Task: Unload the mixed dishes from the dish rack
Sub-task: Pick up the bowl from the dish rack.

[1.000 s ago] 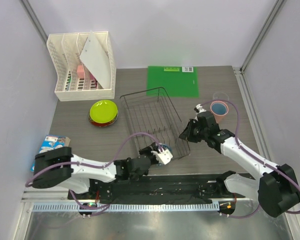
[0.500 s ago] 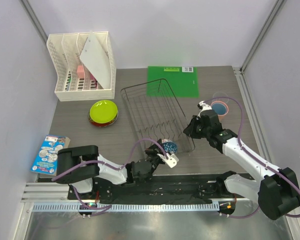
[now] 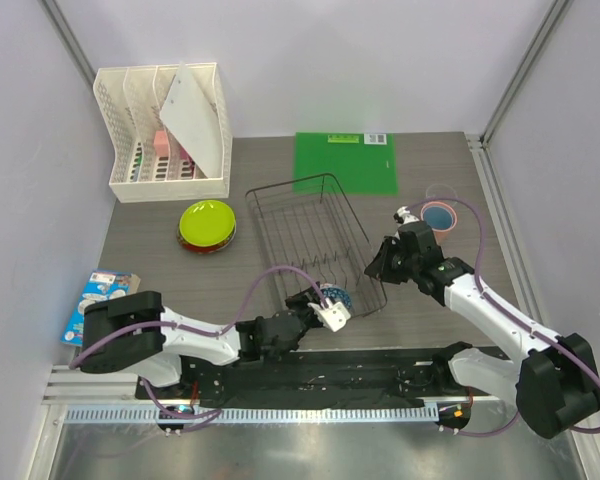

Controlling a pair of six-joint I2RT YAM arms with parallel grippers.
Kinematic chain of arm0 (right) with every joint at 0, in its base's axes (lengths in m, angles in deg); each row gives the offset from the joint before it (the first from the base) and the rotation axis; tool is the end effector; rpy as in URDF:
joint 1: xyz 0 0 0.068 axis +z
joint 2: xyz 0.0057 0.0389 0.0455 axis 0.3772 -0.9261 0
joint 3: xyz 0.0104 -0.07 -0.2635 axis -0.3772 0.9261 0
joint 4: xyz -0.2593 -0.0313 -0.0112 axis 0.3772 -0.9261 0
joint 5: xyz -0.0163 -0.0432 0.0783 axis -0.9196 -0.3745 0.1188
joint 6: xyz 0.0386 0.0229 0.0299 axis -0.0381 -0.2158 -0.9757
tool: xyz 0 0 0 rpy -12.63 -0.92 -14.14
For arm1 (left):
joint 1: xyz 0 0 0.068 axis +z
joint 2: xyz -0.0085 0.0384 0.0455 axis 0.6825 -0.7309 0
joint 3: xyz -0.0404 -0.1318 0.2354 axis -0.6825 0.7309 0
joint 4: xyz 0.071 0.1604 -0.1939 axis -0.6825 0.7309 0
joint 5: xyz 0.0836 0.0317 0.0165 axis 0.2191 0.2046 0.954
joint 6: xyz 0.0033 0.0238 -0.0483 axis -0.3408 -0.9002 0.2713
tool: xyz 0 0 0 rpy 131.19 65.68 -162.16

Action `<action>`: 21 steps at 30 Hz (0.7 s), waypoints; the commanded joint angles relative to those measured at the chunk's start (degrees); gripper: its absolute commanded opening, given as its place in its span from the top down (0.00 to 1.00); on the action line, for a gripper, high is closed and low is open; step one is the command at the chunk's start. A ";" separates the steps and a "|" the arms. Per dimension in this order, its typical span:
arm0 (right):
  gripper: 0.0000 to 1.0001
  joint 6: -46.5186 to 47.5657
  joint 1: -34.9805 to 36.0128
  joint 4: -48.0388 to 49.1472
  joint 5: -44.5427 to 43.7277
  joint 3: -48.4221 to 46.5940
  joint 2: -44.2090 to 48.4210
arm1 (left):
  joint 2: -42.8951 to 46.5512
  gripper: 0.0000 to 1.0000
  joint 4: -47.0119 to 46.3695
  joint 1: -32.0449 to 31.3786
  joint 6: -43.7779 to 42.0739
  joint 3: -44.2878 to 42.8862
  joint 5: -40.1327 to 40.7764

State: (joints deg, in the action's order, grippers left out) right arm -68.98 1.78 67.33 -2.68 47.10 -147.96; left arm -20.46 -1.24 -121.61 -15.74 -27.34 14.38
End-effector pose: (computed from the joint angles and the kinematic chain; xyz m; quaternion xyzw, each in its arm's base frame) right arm 0.1975 0.0933 0.2144 0.0372 0.9198 0.2375 0.3102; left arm 0.0765 -0.2640 0.1863 0.4383 0.6086 -0.0333 0.6607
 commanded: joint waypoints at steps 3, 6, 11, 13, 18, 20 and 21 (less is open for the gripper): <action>0.99 -8.83 0.75 -2.11 4.21 -0.62 -0.53 | 5.67 1.00 -6.88 0.87 0.38 -3.53 1.41; 0.99 -9.27 0.75 -1.76 5.25 -0.44 -0.71 | 6.03 1.00 -9.49 0.87 -2.42 -3.97 2.81; 0.99 -9.98 0.75 -1.23 6.75 -0.18 -1.32 | 3.92 1.00 -20.20 0.87 -11.39 -3.97 6.24; 0.99 -10.15 0.75 -1.14 6.84 -0.09 -1.50 | 3.57 1.00 -21.99 0.96 -13.76 -4.15 6.07; 0.99 -10.24 0.58 -1.14 7.02 0.26 -2.03 | 5.23 1.00 -22.00 0.87 -14.83 -5.73 3.70; 0.99 -10.33 0.49 -1.05 7.28 0.35 -2.03 | 6.64 1.00 -21.38 0.87 -15.79 -6.52 3.08; 0.99 -10.33 0.49 -0.88 7.28 0.35 -2.03 | 7.17 1.00 -21.38 0.87 -16.15 -6.70 2.73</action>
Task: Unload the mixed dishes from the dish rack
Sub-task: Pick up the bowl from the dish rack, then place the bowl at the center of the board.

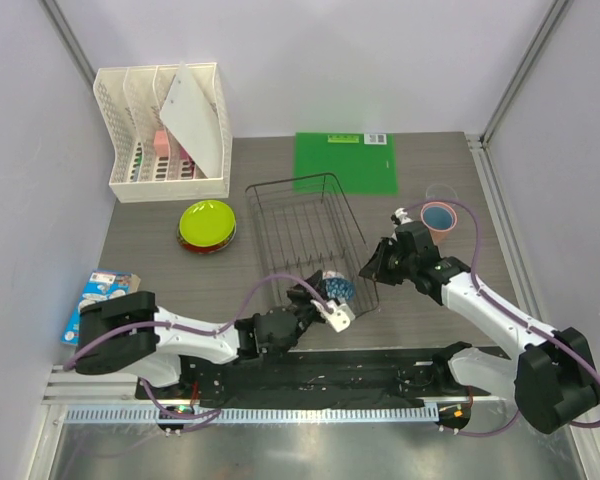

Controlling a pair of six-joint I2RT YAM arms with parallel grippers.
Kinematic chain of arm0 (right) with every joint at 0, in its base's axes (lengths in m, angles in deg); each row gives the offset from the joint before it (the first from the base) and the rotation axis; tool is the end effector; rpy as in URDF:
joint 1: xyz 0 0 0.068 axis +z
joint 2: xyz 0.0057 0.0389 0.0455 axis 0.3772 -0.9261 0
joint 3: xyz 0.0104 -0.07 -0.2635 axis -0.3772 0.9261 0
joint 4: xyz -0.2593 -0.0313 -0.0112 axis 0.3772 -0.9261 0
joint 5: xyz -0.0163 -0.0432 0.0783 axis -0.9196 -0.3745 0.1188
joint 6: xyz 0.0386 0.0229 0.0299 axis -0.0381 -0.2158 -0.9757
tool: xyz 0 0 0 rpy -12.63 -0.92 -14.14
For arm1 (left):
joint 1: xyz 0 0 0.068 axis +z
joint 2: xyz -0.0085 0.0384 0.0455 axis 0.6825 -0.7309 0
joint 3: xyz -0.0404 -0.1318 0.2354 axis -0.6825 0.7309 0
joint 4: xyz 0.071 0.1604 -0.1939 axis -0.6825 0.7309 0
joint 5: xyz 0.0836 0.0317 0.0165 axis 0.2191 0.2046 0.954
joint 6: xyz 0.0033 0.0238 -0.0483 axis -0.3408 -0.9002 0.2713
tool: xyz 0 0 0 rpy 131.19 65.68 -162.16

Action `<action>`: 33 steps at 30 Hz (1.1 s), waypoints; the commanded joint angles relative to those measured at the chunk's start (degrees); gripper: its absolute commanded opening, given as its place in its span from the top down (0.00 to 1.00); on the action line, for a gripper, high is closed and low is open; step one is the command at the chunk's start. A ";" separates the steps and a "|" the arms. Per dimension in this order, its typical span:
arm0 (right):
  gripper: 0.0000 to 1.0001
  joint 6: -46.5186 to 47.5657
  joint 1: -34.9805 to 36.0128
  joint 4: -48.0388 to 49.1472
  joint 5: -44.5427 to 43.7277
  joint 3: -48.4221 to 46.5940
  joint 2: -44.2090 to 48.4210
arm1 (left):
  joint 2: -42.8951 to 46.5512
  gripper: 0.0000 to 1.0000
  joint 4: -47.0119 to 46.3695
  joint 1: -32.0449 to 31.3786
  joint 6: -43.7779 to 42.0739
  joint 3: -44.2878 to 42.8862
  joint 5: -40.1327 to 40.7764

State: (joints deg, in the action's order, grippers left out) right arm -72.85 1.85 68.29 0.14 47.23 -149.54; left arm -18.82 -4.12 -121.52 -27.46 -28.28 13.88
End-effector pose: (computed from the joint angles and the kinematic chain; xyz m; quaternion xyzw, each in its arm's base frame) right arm 0.1999 0.0965 0.2097 0.0589 0.9196 0.2645 0.2846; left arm 0.0770 -0.2653 0.2033 0.4683 0.5539 0.0102 0.6883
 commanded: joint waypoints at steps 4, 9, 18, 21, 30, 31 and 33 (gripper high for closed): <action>0.99 -6.46 0.25 -1.93 4.64 0.22 -0.37 | 7.90 1.00 -17.71 0.78 -7.42 -6.81 1.56; 0.99 -6.55 0.34 -1.58 4.81 0.22 -0.81 | 9.22 1.00 -13.84 0.96 -8.31 -8.39 0.59; 0.77 -5.32 0.34 -1.40 2.44 -1.01 2.88 | 14.14 1.00 20.32 6.66 24.09 -19.81 5.61; 0.62 -4.36 0.25 -2.01 2.00 -1.89 3.32 | 15.11 1.00 33.42 10.09 36.23 -24.64 3.85; 0.46 -0.58 0.25 -4.38 -0.28 -8.64 3.41 | 10.64 1.00 60.68 19.05 57.96 -38.45 -8.72; 0.46 -0.05 0.25 -5.78 -1.50 -9.70 3.50 | 10.02 1.00 62.96 19.67 58.93 -40.11 -10.90; 0.46 1.87 0.33 -8.41 -3.35 -13.29 3.50 | 8.18 1.00 65.60 21.34 61.55 -42.92 -12.59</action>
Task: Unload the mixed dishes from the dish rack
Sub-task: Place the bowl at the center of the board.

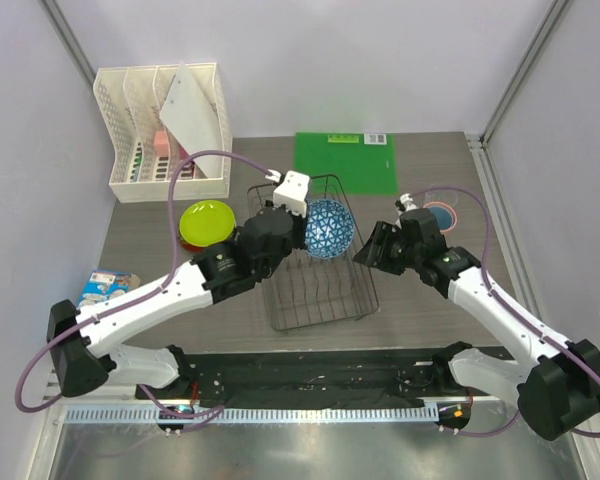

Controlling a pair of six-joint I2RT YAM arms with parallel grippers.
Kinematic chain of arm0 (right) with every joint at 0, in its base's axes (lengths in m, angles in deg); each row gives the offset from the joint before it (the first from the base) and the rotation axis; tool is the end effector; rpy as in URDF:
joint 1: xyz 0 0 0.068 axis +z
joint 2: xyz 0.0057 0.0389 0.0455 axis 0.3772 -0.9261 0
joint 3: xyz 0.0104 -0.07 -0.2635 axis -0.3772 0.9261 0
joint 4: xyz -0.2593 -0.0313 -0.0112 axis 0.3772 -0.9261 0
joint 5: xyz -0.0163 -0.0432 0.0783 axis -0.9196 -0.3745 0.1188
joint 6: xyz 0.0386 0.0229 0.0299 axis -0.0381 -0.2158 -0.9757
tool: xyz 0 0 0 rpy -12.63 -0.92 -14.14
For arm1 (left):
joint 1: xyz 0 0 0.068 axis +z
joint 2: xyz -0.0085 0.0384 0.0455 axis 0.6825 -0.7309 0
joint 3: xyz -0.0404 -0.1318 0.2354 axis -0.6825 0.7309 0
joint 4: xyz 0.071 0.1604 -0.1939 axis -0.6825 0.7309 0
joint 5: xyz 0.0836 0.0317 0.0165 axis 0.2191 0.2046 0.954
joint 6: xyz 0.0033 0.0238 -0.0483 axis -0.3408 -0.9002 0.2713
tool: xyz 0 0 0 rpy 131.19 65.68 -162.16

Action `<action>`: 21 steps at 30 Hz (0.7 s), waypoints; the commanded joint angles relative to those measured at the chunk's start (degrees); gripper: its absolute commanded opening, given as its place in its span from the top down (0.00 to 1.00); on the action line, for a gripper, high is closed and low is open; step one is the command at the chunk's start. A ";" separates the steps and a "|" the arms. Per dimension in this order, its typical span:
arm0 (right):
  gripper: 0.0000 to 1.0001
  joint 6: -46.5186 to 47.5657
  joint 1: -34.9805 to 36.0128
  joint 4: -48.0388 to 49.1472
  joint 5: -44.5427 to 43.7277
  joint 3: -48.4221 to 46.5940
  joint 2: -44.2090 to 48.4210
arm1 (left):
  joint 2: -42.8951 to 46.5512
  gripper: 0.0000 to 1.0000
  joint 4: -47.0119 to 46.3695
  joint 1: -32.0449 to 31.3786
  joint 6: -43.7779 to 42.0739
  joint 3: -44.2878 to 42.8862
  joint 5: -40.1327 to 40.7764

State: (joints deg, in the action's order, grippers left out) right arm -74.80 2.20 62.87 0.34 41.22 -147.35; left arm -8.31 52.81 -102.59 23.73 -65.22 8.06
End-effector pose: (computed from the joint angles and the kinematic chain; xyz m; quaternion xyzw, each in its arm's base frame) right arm 0.2003 0.0983 0.2443 0.0678 0.9094 0.2821 0.2978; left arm 0.1625 -0.2378 0.3691 0.1370 0.7601 -0.1684 0.6125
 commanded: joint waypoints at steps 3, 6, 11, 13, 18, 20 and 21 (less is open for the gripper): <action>0.46 6.46 -0.10 -5.64 -7.76 -12.04 1.93 | -4.88 1.00 12.80 4.08 12.92 -9.32 -9.76; 0.46 8.31 -0.01 -9.94 -13.03 -16.17 2.80 | -7.08 1.00 17.02 6.98 15.21 -13.01 -13.10; 0.46 9.37 -0.01 -11.27 -15.86 -18.20 5.53 | -11.66 1.00 22.12 10.51 18.38 -16.98 -18.29; 0.46 8.93 -0.10 -10.92 -13.94 -18.20 5.62 | -12.18 1.00 21.86 10.51 19.17 -17.25 -20.04; 0.46 6.82 -0.10 -7.07 -6.74 -17.68 5.18 | -13.07 1.00 20.98 10.51 20.31 -16.98 -21.98; 0.46 5.42 -0.10 -5.30 -4.97 -17.06 5.36 | -13.24 1.00 20.90 10.51 20.40 -16.81 -22.42; 0.46 4.98 -0.10 -3.82 -4.18 -16.97 5.10 | -13.24 1.00 20.64 10.51 20.49 -16.72 -22.51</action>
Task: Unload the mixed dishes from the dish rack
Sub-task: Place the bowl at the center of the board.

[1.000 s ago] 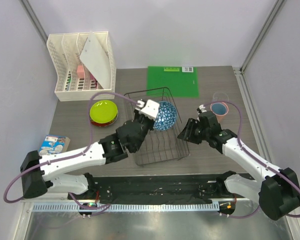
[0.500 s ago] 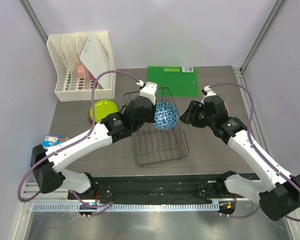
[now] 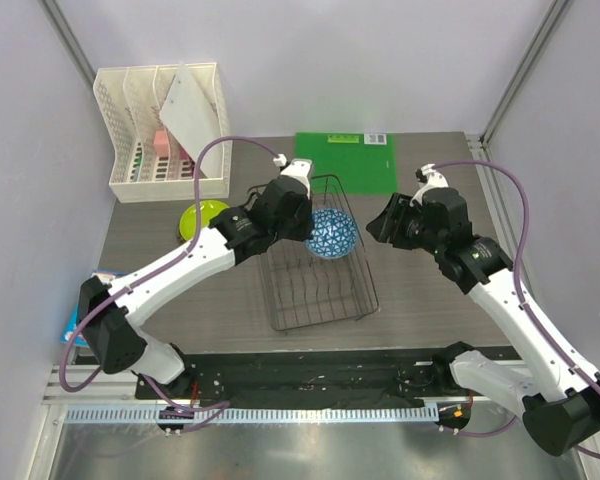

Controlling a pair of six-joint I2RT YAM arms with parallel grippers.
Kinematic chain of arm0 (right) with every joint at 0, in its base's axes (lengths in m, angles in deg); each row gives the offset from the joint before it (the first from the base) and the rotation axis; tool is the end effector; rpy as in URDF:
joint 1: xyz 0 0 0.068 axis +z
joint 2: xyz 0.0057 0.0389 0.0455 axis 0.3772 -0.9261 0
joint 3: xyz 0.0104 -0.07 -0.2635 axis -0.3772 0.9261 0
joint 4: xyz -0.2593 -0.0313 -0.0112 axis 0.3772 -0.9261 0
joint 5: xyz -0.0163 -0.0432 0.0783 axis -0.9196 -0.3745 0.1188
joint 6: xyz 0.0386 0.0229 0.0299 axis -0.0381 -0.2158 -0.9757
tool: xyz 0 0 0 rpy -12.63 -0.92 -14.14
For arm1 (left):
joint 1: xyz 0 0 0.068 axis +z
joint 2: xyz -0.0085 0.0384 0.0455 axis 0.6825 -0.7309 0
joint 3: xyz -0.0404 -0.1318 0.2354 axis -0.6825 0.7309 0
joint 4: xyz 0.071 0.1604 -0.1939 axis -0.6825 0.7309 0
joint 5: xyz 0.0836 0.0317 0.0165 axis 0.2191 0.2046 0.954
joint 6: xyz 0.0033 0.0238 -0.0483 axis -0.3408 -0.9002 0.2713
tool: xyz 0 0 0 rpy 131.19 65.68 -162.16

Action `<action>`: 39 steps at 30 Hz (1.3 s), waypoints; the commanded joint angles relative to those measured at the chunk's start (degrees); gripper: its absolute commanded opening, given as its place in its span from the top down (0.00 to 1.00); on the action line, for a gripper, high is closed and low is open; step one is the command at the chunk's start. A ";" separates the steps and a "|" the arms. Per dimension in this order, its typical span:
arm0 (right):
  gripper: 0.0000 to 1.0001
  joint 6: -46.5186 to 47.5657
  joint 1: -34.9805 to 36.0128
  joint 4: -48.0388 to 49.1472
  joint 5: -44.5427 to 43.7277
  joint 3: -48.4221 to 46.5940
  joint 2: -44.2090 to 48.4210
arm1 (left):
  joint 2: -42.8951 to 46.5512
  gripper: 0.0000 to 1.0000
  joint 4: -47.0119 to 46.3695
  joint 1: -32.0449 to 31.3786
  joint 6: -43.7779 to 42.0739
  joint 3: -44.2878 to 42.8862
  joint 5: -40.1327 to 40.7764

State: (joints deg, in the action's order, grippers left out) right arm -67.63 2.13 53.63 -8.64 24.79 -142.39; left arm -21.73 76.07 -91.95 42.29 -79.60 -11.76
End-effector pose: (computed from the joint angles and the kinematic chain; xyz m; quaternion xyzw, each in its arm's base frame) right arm 0.1909 0.0877 0.3439 0.0387 0.8667 0.2429 0.4340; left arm 0.2261 -0.2467 0.3467 0.0839 0.8811 -0.2121 0.4142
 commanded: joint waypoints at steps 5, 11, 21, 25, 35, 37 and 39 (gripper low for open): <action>0.46 -5.09 -0.04 10.09 9.99 0.95 -1.01 | -0.70 1.00 -2.80 -0.14 2.11 -2.16 -3.74; 0.47 -5.54 0.23 11.42 14.73 2.71 -4.17 | -0.70 1.00 -4.56 -0.14 2.02 -1.02 -4.88; 0.91 -4.13 0.49 9.14 13.87 3.68 -6.64 | -0.09 1.00 -5.61 -0.23 1.06 -0.76 -5.76; 0.99 -3.87 0.40 8.96 13.34 3.33 -5.85 | 0.79 1.00 -6.22 -0.23 0.35 0.03 -5.33; 0.99 -0.62 0.32 -1.39 -1.76 -3.34 1.79 | 6.85 0.00 0.19 1.18 -3.16 -2.34 10.66; 0.99 0.09 -0.12 -3.95 -5.98 -4.57 2.50 | 9.75 0.00 0.10 2.06 -2.29 -0.68 11.02; 0.99 -0.08 -0.82 -7.55 -10.47 -4.32 3.82 | 12.55 0.00 -0.42 2.15 -1.50 1.17 11.03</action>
State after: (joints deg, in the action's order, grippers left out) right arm -68.83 3.29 52.73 -5.83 24.17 -142.76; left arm -16.37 73.38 -92.36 41.26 -79.62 -10.32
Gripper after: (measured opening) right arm 0.077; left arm 0.999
